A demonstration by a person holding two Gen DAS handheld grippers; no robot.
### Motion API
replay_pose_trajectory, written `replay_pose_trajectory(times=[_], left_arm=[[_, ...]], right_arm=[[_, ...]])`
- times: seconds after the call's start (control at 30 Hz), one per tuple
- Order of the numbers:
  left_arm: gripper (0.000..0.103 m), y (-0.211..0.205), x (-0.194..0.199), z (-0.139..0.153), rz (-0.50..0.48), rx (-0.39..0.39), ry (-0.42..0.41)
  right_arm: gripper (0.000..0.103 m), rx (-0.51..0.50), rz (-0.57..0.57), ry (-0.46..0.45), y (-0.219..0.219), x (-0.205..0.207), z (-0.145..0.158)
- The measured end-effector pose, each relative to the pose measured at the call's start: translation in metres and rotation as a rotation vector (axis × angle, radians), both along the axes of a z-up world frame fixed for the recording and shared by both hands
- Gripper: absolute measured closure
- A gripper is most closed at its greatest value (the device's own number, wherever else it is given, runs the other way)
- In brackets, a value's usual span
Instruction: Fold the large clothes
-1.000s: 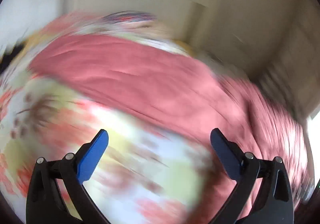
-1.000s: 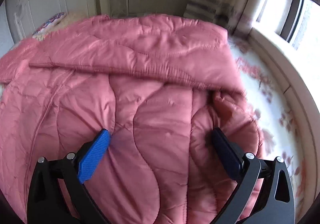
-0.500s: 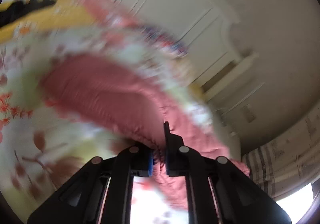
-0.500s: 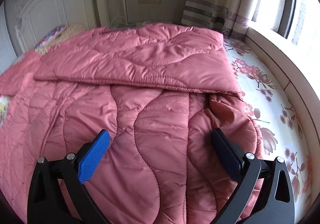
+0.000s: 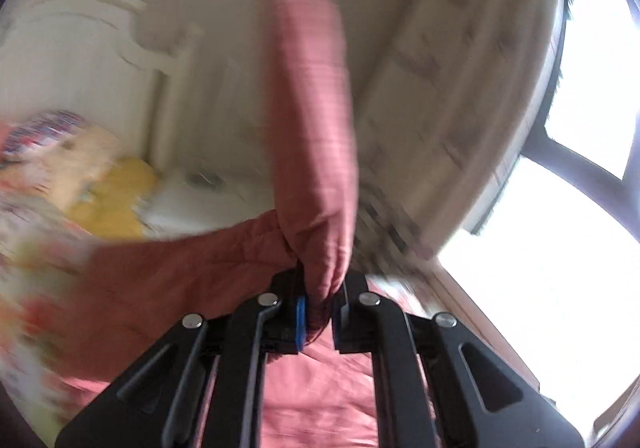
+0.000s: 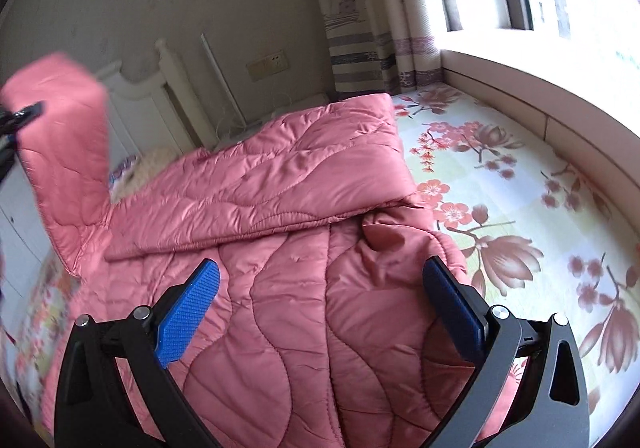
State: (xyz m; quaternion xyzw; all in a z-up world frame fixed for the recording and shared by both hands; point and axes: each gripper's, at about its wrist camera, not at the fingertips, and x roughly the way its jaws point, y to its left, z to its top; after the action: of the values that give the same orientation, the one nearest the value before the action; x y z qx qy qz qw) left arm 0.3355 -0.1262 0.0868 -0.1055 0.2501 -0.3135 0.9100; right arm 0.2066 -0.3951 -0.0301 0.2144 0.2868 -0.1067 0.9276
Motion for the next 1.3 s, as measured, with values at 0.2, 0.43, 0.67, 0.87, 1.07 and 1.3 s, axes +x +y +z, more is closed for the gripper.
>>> replay_pose_trajectory(times=[0.2, 0.43, 0.67, 0.87, 1.07, 1.3], left_arm=[[0.041, -0.108, -0.018, -0.083, -0.138, 0.317, 0.045], [0.009, -0.059, -0.035, -0.091, -0.074, 0.415, -0.073], [0.003, 0.071, -0.01, -0.061, 0.254, 0.285, -0.043], [0.011, 0.122, 0.023, -0.097, 0.357, 0.245, 0.13], [0.011, 0.104, 0.03, -0.128, 0.299, 0.331, 0.167], [0.008, 0.124, 0.041, -0.144, 0.284, 0.235, 0.253]], right_arm=[[0.005, 0.038, -0.018, -0.009, -0.007, -0.003, -0.003], [0.005, 0.054, -0.015, -0.011, -0.009, -0.004, -0.005], [0.005, 0.047, -0.015, -0.018, -0.009, -0.005, -0.004], [0.005, 0.002, -0.025, 0.003, -0.001, -0.002, -0.001], [0.016, -0.136, 0.056, -0.013, 0.03, 0.022, 0.034], [0.025, -0.295, 0.197, 0.015, 0.082, 0.102, 0.061]])
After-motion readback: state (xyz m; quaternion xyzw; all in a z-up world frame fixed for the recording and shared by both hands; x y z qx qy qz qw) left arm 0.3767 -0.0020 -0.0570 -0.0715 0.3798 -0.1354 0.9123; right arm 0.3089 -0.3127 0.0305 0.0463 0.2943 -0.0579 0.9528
